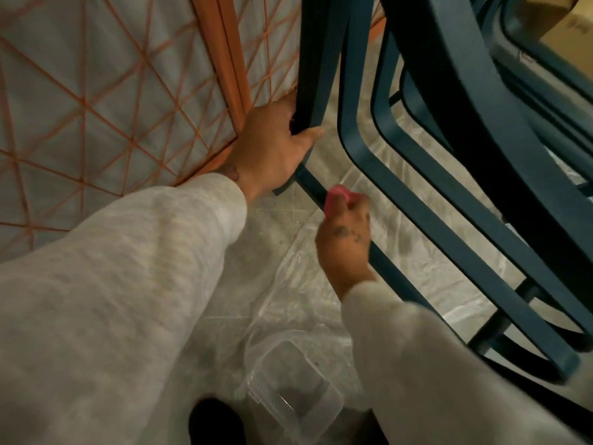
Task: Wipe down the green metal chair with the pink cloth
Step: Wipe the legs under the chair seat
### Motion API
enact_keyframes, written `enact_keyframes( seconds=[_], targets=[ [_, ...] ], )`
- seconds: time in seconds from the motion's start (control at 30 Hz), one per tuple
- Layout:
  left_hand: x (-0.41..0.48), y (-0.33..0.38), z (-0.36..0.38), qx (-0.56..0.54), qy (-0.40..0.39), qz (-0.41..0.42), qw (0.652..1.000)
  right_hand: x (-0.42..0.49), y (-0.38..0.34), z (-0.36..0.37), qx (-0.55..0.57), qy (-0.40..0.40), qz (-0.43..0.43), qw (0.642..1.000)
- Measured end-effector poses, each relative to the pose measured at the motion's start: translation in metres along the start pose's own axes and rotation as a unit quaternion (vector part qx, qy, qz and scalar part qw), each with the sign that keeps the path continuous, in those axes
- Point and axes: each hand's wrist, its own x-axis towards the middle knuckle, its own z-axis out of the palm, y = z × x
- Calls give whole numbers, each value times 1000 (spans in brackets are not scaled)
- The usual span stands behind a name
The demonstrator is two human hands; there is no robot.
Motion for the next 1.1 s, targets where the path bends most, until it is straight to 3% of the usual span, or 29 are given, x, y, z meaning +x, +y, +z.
enact_keyframes(
  seconds=[0.23,0.33,0.4,0.5,0.6,0.67,0.8,0.97,1.1],
  targets=[
    [-1,2,1,-33,4,-25,999,47,-49,-17,49,-81,-30,995],
    [-2,5,1,-42,-4,-41,998,19,-48,-55,115,-25,-62,991],
    [-2,8,4,-50,-4,-64,997,2,-50,-83,157,59,-88,982],
    [-2,13,7,-54,-1,-100,994,3,-56,-109,130,150,-78,977],
    [-5,19,7,-55,2,-124,991,24,-56,-101,41,51,-12,998],
    [-7,23,5,-49,3,-140,989,26,-52,-92,-33,9,-40,999],
    [-19,22,2,-74,-12,-180,981,2,-19,-89,-55,24,-95,994],
    [-59,-1,6,-97,-28,-263,960,-49,31,-115,-74,57,-41,995],
    [-96,-9,9,-108,-65,-280,952,-63,47,-120,-59,69,-15,996]
  ],
)
